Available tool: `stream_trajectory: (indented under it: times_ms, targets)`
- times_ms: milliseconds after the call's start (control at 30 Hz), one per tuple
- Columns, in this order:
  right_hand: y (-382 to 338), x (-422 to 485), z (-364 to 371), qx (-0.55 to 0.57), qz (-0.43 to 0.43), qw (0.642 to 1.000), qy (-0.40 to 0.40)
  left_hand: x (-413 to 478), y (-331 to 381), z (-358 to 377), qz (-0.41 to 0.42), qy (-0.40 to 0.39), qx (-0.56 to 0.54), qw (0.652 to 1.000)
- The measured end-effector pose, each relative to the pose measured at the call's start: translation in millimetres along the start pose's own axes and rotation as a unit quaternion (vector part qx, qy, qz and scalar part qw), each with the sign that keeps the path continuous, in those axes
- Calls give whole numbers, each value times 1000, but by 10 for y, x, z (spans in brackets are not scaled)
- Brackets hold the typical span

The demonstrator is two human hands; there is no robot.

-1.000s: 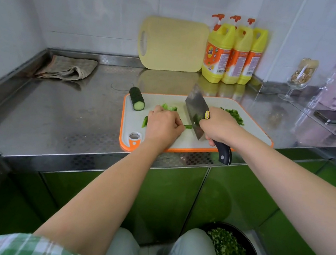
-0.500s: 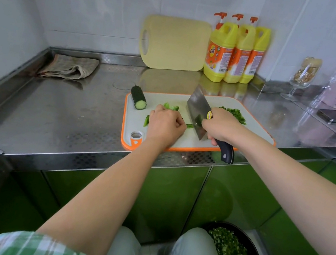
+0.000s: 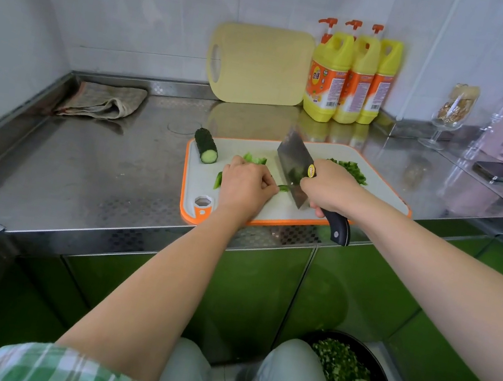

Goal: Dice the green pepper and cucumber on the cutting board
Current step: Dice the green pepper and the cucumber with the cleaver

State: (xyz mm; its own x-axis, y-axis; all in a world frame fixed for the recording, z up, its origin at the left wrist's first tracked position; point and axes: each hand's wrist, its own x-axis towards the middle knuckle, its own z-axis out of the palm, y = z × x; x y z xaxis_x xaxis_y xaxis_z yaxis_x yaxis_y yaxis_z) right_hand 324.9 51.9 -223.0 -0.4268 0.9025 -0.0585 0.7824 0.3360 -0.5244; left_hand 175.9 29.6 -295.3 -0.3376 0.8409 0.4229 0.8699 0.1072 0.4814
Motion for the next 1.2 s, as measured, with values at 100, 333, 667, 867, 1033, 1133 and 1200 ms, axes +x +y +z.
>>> stream_trajectory:
  times_ms: [100, 333, 667, 867, 1033, 1133, 1200]
  targets:
    - [-64, -26, -2, -37, 5, 999, -29, 0, -4, 4, 0, -3, 0, 1000]
    - [-77, 33, 75, -40, 24, 999, -15, -26, 21, -19, -2, -6, 12, 1000]
    - [-62, -11, 21, -18, -14, 999, 25, -15, 18, -12, -23, -12, 4, 1000]
    - [-83, -21, 27, -29, -9, 999, 11, -11, 17, 5, -20, -4, 13, 1000]
    - [-139, -31, 75, -84, 7, 996, -21, 4, 14, 18, -14, -2, 26, 1000]
    - [-137, -11, 57, -71, 20, 997, -30, 6, 14, 23, -7, 0, 33, 999]
    - [-97, 14, 54, -44, 28, 999, -11, 5, 13, 26, -1, 1, 37, 999]
